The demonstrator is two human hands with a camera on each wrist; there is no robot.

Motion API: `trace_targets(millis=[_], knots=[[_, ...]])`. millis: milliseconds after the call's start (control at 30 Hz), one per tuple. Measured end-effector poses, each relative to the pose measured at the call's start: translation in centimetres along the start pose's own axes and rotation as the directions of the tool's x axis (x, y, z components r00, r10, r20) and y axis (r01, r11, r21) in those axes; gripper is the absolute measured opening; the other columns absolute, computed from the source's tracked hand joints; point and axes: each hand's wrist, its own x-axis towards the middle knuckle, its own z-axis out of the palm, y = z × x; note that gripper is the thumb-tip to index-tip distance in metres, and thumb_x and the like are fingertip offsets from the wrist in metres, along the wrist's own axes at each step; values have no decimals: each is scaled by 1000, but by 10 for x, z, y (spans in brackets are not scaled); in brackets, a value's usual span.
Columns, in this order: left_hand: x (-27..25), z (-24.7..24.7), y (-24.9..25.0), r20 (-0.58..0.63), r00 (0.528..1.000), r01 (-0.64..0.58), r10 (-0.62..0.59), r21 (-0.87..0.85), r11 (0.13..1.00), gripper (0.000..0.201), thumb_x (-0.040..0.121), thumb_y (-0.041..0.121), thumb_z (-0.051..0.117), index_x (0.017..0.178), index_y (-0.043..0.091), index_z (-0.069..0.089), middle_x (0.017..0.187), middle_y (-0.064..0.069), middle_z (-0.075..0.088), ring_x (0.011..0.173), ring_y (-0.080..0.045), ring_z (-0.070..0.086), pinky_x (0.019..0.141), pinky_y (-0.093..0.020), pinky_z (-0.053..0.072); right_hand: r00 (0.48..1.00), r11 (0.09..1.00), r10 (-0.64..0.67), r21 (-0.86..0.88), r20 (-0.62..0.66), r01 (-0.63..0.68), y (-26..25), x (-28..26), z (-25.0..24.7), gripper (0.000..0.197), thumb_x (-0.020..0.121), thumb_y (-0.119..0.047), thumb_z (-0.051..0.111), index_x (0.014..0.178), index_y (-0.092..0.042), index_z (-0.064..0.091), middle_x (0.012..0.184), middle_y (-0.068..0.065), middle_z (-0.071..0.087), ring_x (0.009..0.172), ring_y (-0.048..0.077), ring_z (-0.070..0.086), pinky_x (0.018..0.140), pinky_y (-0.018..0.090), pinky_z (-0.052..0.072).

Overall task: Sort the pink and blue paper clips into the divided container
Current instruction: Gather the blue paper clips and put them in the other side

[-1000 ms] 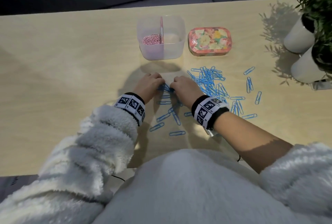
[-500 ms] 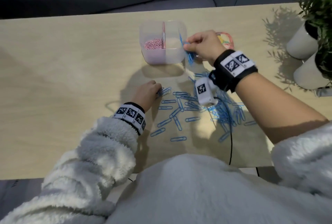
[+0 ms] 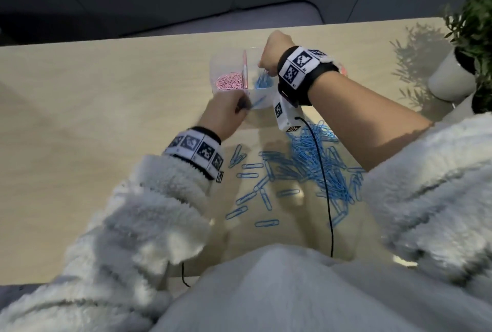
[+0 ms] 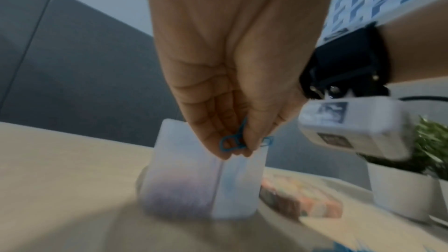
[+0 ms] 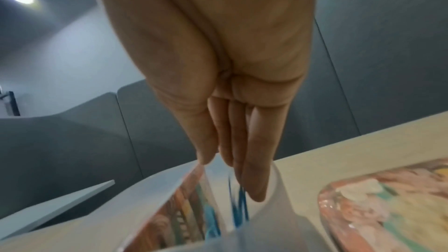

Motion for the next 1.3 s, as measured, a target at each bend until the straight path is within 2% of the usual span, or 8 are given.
trace_targets(millis=[233,333,433,600,700,833,1033,1300], knots=[[81,-7,34,-17,987,162,-162,172,972,22,84,6,53,103,1,62,112,-20,64,105,-35,59,88,-38,47,981,896,78,444,-179,10,34,-27,-8,25,79,-4,45,82,4,69,93,22,70,95,37,66,86,47,54],[96,-1,42,82,979,167,-187,207,964,32,82,18,66,109,2,61,116,-17,63,107,-33,59,90,-37,48,979,871,79,491,-189,25,56,-58,-1,24,77,-2,45,63,-4,65,77,18,67,77,31,67,72,34,57],[82,0,41,22,996,85,-90,181,980,27,84,22,63,106,5,62,114,-15,62,107,-31,57,90,-35,46,996,882,45,472,-71,-6,76,-83,15,24,85,3,43,81,11,65,80,20,64,58,18,58,58,23,51],[10,9,8,44,999,9,-17,184,983,17,86,20,58,96,8,65,104,-12,65,98,-30,59,81,-33,44,992,974,-99,210,84,79,99,-107,52,25,81,-1,55,101,-2,69,104,17,69,94,28,63,83,24,43],[-32,28,-23,277,943,110,-183,258,960,53,79,37,68,121,7,54,124,-17,52,117,-32,46,99,-38,37,948,976,-218,30,231,216,100,-120,71,30,80,-18,67,106,-3,65,110,19,61,102,31,57,88,29,41],[-69,54,-36,304,939,77,-162,274,959,74,68,45,75,125,9,46,125,-17,41,114,-33,39,100,-40,33,878,875,-319,-247,356,417,100,-142,87,66,62,-44,78,114,-9,56,119,13,47,111,30,43,94,38,39],[-89,73,-28,195,980,-4,-32,184,983,36,78,10,64,114,6,60,114,-19,53,102,-36,48,91,-39,36,868,858,-399,-213,296,467,102,-164,101,47,79,-33,67,122,-16,59,118,9,51,113,29,44,94,39,36],[-89,77,-24,217,976,-41,-1,188,981,23,85,3,52,106,0,60,109,-20,58,101,-35,51,88,-36,35,893,832,-384,-331,235,445,94,-176,118,23,92,-8,43,110,-6,57,112,13,56,110,30,47,86,38,39]])
